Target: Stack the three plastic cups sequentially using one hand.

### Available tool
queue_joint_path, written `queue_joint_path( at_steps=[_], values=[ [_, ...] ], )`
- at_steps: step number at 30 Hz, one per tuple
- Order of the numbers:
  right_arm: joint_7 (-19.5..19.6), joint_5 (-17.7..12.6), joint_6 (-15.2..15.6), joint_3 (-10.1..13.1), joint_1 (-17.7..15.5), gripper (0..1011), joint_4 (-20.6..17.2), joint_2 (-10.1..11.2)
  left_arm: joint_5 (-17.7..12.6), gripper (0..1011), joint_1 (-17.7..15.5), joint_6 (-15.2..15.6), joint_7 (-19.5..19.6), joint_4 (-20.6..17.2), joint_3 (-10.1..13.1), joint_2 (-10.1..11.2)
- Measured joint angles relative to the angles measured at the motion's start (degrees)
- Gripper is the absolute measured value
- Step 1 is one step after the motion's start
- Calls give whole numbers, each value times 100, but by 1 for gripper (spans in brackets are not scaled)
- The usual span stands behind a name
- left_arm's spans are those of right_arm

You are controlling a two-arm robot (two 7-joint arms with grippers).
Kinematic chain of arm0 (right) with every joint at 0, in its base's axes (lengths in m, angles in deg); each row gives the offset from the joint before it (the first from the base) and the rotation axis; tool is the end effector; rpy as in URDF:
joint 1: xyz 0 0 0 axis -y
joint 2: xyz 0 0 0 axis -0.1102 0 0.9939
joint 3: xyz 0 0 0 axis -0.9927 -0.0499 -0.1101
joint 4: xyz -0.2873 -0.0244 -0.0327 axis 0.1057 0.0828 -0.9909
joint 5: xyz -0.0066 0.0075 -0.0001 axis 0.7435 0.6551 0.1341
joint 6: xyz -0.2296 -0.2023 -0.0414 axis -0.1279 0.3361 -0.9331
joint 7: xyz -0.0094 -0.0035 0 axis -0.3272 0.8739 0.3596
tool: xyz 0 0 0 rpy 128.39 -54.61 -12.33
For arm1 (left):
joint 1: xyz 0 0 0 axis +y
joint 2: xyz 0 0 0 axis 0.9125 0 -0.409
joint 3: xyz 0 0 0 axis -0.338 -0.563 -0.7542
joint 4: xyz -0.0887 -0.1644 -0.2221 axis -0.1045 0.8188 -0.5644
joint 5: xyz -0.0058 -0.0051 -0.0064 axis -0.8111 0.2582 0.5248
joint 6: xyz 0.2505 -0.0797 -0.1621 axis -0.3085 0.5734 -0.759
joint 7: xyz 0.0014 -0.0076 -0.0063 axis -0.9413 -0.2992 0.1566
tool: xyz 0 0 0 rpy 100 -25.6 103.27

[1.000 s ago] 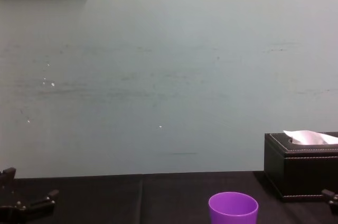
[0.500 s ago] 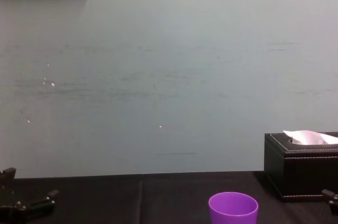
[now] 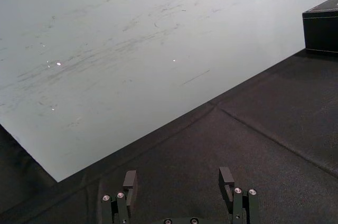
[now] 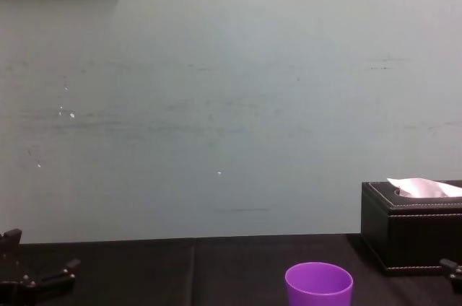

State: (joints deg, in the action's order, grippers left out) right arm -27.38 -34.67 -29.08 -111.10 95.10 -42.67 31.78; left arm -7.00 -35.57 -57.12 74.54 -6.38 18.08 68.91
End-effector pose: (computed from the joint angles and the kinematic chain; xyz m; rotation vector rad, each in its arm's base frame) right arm 0.3581 -0.0826 -0.3023 -0.3044 -0.2850 -1.2480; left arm 0.3581 0.0828 -0.3023 0.3047 -0.2851 1.2478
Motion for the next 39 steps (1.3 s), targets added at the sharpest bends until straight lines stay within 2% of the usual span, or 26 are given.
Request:
queue_joint_path(
  at_steps=[15, 19, 28, 35, 39],
  values=[
    [0, 0, 0, 0, 0, 1003, 0, 0, 0, 1011, 0, 0, 0, 0, 0, 0],
    [-41, -14, 1, 76, -66, 1003, -37, -30, 0, 1011, 0, 0, 0, 0, 0, 0],
    [-290, -288, 32, 408, -419, 1003, -395, 82, 0, 1011, 0, 0, 0, 0, 0, 0],
    [-496, -627, 6, 805, -883, 1003, -828, 307, 0, 1011, 0, 0, 0, 0, 0, 0],
    [-686, -920, -79, 1111, -1274, 1003, -1132, 466, 0, 1011, 0, 0, 0, 0, 0, 0]
  ],
)
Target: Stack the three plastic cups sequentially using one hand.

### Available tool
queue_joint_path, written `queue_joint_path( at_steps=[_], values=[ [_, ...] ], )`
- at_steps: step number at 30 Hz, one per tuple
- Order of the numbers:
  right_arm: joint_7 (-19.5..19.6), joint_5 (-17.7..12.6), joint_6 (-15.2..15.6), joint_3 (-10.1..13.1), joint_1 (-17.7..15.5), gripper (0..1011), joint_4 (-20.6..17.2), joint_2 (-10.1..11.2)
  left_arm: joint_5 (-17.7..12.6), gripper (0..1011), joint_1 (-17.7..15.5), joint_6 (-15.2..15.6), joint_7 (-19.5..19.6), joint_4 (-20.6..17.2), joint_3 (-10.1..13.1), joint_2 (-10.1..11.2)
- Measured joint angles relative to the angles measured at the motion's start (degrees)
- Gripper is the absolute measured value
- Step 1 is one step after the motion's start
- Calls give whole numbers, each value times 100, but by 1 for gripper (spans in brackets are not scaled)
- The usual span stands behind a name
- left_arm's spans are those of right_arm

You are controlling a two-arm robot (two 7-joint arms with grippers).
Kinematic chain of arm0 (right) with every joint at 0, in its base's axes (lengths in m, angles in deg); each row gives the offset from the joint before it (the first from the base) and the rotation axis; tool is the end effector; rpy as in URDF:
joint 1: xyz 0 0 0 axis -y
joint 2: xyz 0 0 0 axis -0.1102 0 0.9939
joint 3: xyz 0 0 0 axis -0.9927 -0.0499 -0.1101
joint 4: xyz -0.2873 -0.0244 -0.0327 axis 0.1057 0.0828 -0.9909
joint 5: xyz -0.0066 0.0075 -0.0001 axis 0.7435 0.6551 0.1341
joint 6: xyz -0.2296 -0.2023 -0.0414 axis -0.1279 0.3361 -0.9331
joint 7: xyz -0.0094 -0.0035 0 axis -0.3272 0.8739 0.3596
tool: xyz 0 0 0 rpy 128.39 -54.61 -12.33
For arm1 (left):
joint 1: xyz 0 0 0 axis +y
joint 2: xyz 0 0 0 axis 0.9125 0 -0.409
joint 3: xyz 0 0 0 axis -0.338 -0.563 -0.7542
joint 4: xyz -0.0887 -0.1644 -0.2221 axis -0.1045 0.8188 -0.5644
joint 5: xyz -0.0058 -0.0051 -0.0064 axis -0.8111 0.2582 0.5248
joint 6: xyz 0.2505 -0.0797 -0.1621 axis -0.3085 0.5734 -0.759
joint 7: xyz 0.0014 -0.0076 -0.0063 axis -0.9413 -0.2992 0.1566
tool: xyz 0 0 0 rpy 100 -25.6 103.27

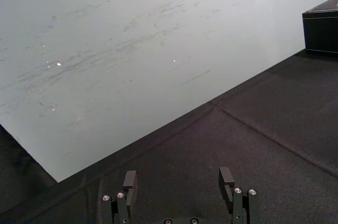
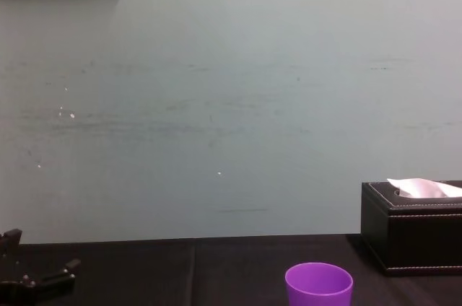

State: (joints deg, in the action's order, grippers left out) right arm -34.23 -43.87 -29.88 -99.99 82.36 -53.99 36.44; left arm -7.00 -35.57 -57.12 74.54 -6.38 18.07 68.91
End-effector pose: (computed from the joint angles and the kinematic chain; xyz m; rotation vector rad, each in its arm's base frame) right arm 0.3118 -0.1170 -0.2816 -0.1861 -0.1820 -1.2116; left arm 0.3581 0.0828 -0.3023 0.3046 -0.2852 1.2480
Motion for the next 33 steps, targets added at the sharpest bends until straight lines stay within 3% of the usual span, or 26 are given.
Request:
queue_joint_path(
  at_steps=[7, 12, 17, 23, 33],
  values=[
    [-396, -420, -163, 394, -537, 1003, -413, 250, 0, 1012, 0, 0, 0, 0, 0, 0],
    [-898, -809, -319, 703, -997, 1003, -730, 481, 0, 1011, 0, 0, 0, 0, 0, 0],
    [-1352, -1010, -450, 883, -1342, 1003, -946, 657, 0, 1011, 0, 0, 0, 0, 0, 0],
    [-1676, -961, -549, 949, -1598, 1003, -1058, 771, 0, 1011, 0, 0, 0, 0, 0, 0],
    [-1912, -732, -547, 889, -1747, 1003, -1049, 770, 0, 1012, 0, 0, 0, 0, 0, 0]
  ],
)
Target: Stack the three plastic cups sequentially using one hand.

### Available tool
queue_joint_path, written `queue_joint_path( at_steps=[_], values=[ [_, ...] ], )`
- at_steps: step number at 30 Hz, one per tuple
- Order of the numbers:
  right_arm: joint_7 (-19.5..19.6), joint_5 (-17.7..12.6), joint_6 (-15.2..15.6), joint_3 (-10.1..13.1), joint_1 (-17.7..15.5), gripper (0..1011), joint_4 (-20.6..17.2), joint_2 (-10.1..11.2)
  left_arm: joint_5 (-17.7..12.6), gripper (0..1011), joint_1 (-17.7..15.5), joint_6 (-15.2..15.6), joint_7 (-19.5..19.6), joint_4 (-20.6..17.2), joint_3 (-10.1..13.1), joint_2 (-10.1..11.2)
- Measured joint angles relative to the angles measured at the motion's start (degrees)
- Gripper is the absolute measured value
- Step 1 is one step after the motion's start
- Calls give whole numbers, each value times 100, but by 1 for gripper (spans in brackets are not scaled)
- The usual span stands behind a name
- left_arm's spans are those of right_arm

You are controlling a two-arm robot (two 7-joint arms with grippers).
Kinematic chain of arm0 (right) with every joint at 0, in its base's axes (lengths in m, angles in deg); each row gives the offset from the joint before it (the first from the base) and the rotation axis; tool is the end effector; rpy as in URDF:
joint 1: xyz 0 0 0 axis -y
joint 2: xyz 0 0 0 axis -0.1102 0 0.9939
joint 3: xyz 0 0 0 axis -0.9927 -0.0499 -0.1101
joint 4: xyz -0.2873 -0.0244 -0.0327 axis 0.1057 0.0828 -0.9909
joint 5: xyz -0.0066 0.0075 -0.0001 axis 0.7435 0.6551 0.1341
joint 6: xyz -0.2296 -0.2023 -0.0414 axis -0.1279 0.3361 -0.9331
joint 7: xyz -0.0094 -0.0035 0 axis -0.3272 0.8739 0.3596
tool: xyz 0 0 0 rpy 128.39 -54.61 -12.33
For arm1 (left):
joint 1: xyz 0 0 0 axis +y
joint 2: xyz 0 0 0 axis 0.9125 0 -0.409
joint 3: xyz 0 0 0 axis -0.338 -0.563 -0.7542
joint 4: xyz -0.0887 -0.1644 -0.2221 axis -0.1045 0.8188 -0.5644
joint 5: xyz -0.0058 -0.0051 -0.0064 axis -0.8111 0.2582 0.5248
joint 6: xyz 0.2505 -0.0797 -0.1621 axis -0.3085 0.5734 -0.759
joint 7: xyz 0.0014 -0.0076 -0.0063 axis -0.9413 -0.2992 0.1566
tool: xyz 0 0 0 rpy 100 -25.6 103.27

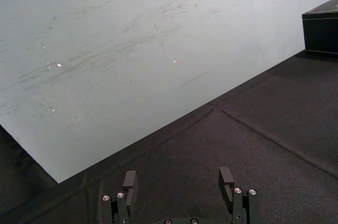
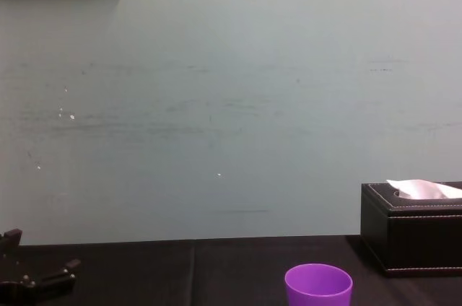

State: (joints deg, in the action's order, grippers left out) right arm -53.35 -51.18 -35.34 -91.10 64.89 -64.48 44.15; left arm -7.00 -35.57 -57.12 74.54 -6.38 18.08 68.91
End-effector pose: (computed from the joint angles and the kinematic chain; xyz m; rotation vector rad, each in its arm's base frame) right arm 0.2464 -0.1449 -0.2724 -0.1621 -0.1185 -0.8583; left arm 0.3581 0.0828 -0.3023 0.3047 -0.2851 1.2478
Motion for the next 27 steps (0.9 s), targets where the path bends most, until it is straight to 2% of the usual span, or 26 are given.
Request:
queue_joint_path(
  at_steps=[10, 27],
  values=[
    [-103, 453, 80, -201, 36, 1003, 82, -130, 0, 1011, 0, 0, 0, 0, 0, 0],
    [-332, 643, 257, -279, 165, 1003, 240, -420, 0, 1011, 0, 0, 0, 0, 0, 0]
  ],
)
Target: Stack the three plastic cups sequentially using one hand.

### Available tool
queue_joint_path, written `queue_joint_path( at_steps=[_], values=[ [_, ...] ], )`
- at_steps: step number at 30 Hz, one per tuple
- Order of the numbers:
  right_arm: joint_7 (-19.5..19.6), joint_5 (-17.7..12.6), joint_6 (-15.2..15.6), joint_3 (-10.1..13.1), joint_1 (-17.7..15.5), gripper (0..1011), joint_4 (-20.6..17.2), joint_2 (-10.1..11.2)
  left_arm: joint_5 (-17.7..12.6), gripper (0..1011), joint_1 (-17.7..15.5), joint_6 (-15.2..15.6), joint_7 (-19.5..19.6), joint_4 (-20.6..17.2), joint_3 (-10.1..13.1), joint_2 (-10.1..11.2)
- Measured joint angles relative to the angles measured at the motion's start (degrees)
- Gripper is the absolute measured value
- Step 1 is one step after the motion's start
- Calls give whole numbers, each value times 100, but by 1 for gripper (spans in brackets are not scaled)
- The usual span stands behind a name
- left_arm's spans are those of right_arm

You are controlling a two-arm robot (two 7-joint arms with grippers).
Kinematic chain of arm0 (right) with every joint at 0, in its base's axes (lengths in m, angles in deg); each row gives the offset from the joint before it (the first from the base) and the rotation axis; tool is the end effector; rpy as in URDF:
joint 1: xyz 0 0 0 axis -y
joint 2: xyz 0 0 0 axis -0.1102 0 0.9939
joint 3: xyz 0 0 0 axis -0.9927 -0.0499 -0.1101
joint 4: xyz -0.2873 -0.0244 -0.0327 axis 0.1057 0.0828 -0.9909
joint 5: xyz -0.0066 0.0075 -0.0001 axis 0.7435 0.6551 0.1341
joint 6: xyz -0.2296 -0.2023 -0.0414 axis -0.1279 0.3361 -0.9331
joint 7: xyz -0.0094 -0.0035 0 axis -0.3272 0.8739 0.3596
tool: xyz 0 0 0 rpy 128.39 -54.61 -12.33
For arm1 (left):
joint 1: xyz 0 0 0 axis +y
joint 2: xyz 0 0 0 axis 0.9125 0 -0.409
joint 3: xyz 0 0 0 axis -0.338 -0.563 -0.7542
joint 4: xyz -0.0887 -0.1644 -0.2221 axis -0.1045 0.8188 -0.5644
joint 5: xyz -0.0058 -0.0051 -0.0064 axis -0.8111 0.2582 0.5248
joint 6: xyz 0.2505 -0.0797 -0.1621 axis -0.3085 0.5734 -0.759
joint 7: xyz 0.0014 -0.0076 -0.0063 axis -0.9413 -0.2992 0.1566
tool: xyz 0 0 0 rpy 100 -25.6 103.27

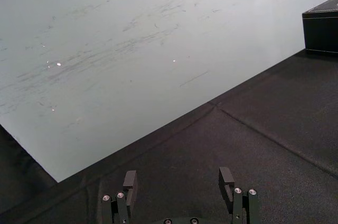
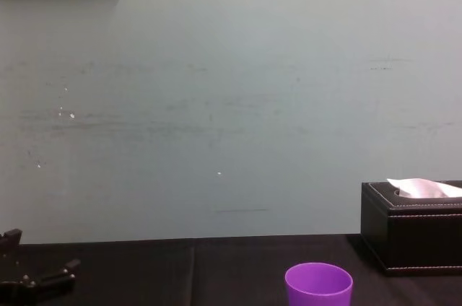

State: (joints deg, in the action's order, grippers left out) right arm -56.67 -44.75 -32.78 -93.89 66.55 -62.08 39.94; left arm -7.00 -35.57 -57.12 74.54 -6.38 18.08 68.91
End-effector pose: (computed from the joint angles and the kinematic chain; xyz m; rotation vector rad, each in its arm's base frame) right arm 0.2454 -0.1285 -0.2950 -0.2339 -0.0862 -0.7909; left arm 0.3581 0.0828 -0.3023 0.3047 -0.2851 1.2478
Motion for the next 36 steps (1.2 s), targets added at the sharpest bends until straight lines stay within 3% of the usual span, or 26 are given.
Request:
queue_joint_path(
  at_steps=[21, 36],
  values=[
    [-300, 168, 211, -101, 284, 1003, 195, -311, 0, 1012, 0, 0, 0, 0, 0, 0],
    [-330, 377, 312, -381, 722, 1003, 511, -516, 0, 1011, 0, 0, 0, 0, 0, 0]
  ],
)
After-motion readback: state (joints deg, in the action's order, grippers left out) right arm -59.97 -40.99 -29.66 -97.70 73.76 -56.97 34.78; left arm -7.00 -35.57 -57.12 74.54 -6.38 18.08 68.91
